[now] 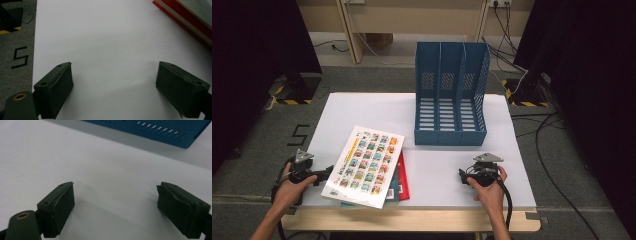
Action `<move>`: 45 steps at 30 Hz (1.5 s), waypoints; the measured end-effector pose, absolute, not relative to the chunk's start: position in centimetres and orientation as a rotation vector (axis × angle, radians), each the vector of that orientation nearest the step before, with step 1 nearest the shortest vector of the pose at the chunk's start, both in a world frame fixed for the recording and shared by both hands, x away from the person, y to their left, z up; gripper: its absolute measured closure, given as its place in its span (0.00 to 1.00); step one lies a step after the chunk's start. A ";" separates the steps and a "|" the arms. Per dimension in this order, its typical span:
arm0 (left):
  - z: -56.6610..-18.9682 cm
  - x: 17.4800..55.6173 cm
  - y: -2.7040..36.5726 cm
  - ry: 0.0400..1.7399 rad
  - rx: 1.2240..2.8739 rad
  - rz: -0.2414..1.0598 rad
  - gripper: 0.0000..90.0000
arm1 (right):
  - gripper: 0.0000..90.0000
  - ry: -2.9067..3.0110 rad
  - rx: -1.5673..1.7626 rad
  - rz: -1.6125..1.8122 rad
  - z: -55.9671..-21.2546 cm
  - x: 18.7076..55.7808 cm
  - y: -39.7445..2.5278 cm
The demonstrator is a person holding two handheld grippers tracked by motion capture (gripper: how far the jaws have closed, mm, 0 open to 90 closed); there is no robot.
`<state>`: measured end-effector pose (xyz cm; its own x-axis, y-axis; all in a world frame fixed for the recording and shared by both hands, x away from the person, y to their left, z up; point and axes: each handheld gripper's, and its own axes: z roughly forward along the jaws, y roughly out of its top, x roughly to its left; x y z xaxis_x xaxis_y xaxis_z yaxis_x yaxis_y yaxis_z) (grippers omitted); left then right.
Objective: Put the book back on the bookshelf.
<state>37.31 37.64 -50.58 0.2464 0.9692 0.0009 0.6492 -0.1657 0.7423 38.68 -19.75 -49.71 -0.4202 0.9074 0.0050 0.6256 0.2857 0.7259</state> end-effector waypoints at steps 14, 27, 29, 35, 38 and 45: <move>-50.1 37.3 38.1 1.486 1.830 0.615 0.16 | 0.18 2.181 1.318 1.095 -49.0 37.9 -18.0; -48.7 36.6 37.3 1.412 1.838 0.566 0.16 | 0.19 2.267 1.179 1.339 -47.8 36.4 -13.0; -48.5 36.4 36.7 1.375 1.868 0.544 0.16 | 0.19 2.277 1.170 1.357 -47.8 36.4 -12.5; -47.9 35.9 36.1 1.365 1.886 0.568 0.27 | 0.19 2.345 1.095 1.389 -47.6 36.6 -10.1; -47.7 35.6 35.8 1.359 1.896 0.574 0.39 | 0.19 2.364 1.076 1.394 -47.4 37.2 -9.2; -47.3 35.4 35.2 1.382 1.919 0.585 0.44 | 0.20 2.376 1.100 1.450 -47.2 38.1 -8.3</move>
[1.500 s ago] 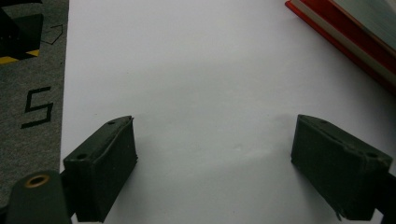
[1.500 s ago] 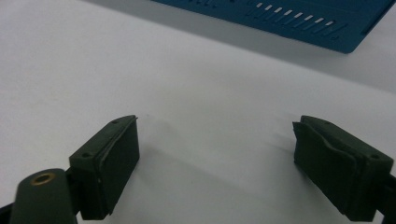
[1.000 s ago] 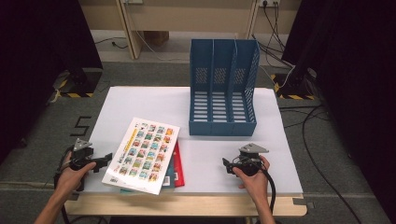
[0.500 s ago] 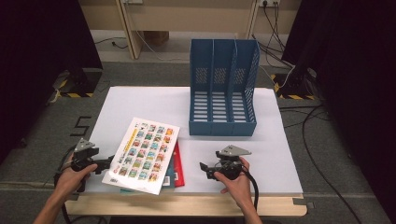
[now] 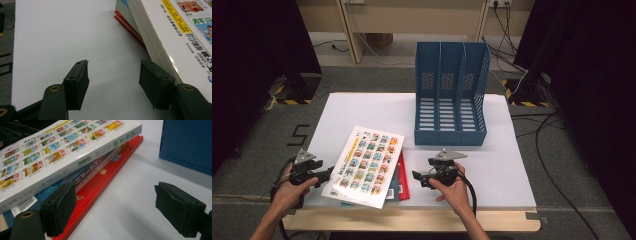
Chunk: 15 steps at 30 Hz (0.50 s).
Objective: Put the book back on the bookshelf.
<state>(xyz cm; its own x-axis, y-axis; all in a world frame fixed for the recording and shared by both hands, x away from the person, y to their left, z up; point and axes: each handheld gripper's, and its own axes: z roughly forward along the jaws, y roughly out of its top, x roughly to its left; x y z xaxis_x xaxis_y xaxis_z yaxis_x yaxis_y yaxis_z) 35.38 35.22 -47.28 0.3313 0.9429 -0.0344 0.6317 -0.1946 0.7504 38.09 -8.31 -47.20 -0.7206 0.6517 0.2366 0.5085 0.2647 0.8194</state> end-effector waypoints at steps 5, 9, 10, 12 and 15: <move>-46.9 35.1 34.5 1.391 1.939 0.636 0.48 | 0.20 2.385 1.096 1.462 -46.9 38.8 -7.4; -47.1 34.5 34.2 1.399 1.920 0.663 0.50 | 0.20 2.424 1.089 1.462 -47.4 39.4 -6.1; -47.0 34.4 34.1 1.391 1.923 0.655 0.49 | 0.20 2.431 1.096 1.487 -47.5 39.5 -5.6; -46.9 34.0 33.8 1.360 1.939 0.662 0.48 | 0.20 2.437 1.096 1.508 -47.5 39.6 -5.2; -46.8 33.7 33.5 1.342 1.956 0.670 0.47 | 0.19 2.444 1.095 1.516 -47.5 39.7 -4.8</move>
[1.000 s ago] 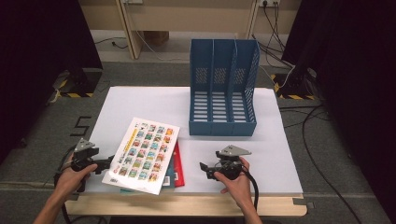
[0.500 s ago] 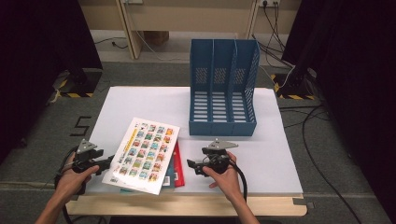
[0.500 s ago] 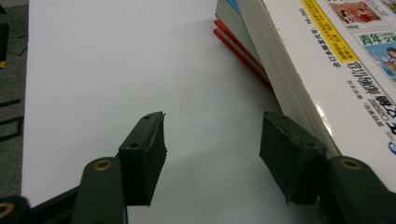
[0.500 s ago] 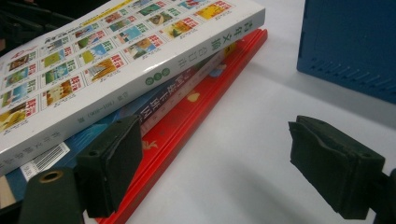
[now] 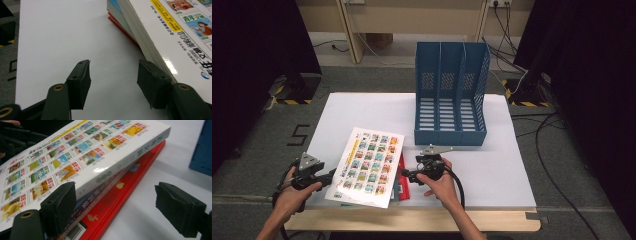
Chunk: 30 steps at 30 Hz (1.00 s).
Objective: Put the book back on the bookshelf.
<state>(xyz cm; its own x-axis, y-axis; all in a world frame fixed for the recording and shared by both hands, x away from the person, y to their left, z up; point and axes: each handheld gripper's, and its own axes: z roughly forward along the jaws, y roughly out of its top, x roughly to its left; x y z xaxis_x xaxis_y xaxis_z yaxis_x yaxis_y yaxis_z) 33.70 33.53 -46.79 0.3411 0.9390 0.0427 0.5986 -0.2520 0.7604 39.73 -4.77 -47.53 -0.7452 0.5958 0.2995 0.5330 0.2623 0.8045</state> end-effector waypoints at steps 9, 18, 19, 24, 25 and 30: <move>-46.4 32.9 32.9 1.307 1.951 0.705 0.45 | 0.17 2.490 1.070 1.526 -47.6 40.0 -3.4; -46.5 32.5 32.2 1.254 1.996 0.632 0.45 | 0.16 2.550 1.115 1.585 -48.1 40.8 -2.3; -46.6 32.5 32.2 1.253 1.992 0.619 0.45 | 0.16 2.552 1.121 1.592 -48.1 40.9 -2.1; -46.5 32.3 31.7 1.216 2.018 0.632 0.45 | 0.10 2.574 1.173 1.630 -48.8 41.6 -1.7; -46.5 32.3 31.7 1.217 2.018 0.638 0.41 | 0.09 2.582 1.170 1.643 -48.9 41.9 -1.5; -46.7 32.5 32.0 1.233 1.994 0.630 0.36 | 0.09 2.609 1.194 1.693 -49.4 42.5 -0.8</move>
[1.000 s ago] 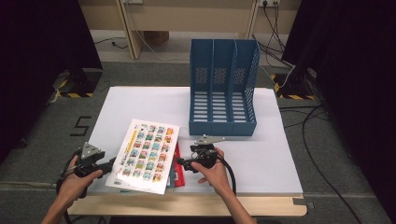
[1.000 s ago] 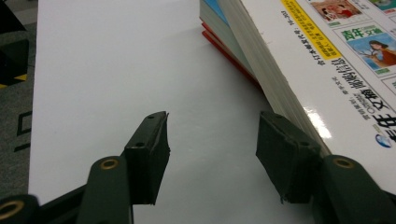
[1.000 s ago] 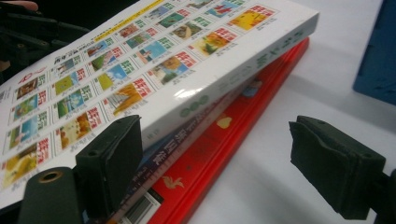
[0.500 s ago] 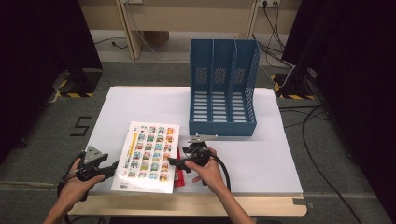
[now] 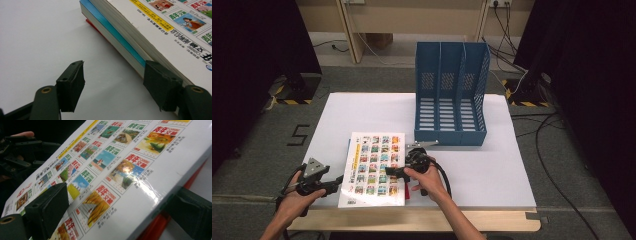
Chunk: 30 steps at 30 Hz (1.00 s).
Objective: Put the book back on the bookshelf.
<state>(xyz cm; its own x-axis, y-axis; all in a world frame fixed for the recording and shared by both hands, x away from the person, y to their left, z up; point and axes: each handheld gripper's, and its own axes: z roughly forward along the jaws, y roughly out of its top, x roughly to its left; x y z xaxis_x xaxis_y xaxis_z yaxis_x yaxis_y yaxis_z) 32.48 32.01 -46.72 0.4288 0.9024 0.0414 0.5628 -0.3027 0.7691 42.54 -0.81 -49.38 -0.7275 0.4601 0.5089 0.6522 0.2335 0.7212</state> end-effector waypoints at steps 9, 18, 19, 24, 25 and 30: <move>-46.9 32.5 31.8 1.241 1.964 0.636 0.46 | 0.29 -2.455 -0.971 -1.626 -47.4 42.1 -0.5; -46.8 32.7 31.9 1.232 1.955 0.629 0.50 | 0.39 -2.311 -0.931 -1.546 -47.2 43.1 0.3; -46.9 32.7 31.9 1.230 1.953 0.627 0.50 | 0.40 -2.319 -0.929 -1.523 -47.1 43.2 0.5; -46.9 32.8 32.0 1.214 1.956 0.624 0.49 | 0.49 -2.348 -0.945 -1.422 -46.1 44.0 0.8; -46.9 32.8 32.0 1.214 1.956 0.624 0.48 | 0.49 -2.348 -0.945 -1.422 -46.1 44.0 0.8; -47.1 33.0 32.4 1.231 1.934 0.599 0.43 | 0.52 -2.316 -0.973 -1.415 -46.2 44.8 0.9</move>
